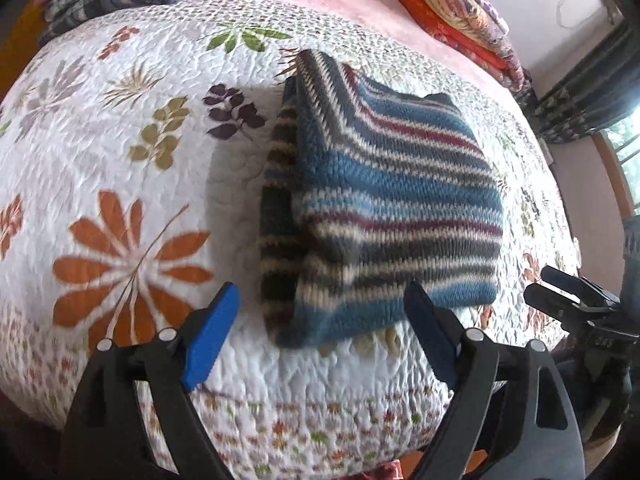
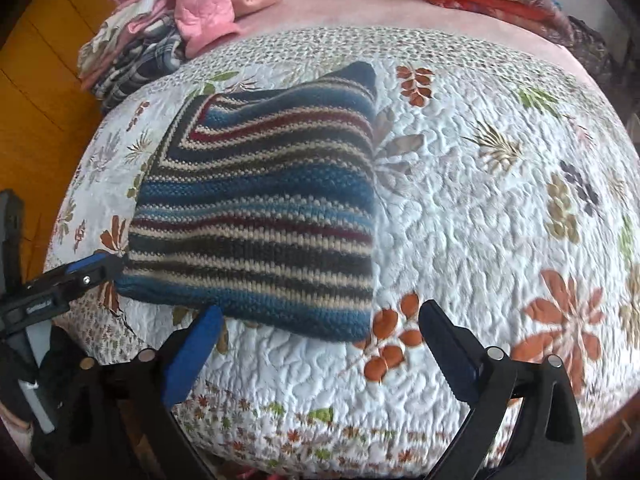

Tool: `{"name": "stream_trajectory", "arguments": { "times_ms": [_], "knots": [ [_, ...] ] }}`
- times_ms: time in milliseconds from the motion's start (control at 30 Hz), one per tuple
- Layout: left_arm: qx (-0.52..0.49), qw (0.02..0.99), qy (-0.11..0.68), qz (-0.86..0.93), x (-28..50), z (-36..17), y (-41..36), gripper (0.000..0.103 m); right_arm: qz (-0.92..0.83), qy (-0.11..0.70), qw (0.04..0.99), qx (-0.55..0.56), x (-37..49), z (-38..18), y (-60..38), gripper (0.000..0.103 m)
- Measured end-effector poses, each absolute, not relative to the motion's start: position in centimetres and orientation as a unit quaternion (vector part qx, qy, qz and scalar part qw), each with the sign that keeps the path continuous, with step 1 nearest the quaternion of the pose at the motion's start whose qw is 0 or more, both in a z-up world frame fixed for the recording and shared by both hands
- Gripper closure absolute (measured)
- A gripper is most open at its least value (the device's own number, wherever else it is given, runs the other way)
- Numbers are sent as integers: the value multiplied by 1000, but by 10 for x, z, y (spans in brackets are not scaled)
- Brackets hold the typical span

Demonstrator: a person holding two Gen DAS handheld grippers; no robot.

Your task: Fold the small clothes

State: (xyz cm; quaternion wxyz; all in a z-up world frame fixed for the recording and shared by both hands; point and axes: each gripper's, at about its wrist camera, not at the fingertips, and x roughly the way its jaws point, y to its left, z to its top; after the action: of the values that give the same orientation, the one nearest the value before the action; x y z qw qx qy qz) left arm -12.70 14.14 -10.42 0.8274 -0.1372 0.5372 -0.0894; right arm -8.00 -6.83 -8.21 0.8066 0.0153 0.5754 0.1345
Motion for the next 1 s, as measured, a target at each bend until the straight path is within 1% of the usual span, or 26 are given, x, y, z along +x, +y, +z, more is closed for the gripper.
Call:
{"name": "stream_trajectory", "arguments": {
  "times_ms": [67, 167, 333, 567, 667, 767, 1000],
  "knots": [
    [-133, 830, 536, -80, -138, -102, 140, 18, 120, 580, 806, 5, -85, -83, -66, 4],
    [-125, 836, 531, -65, -149, -96, 139, 14, 115, 564, 818, -17, -99, -77, -62, 4],
    [-95, 852, 513, -34, -171, -87, 133, 13, 109, 546, 831, -22, -111, -67, -53, 4],
    [-89, 860, 502, -19, -190, -80, 129, 12, 93, 539, 836, -52, -124, -60, -45, 4],
    [-93, 861, 499, -22, -195, -78, 127, 12, 107, 531, 839, -48, -131, -57, -41, 4],
    [-80, 863, 498, -7, -198, -76, 123, 9, 112, 528, 841, -45, -136, -55, -38, 4],
    [-77, 867, 492, -5, -202, -72, 118, 8, 103, 534, 838, -33, -141, -58, -41, 4]
  ]
}}
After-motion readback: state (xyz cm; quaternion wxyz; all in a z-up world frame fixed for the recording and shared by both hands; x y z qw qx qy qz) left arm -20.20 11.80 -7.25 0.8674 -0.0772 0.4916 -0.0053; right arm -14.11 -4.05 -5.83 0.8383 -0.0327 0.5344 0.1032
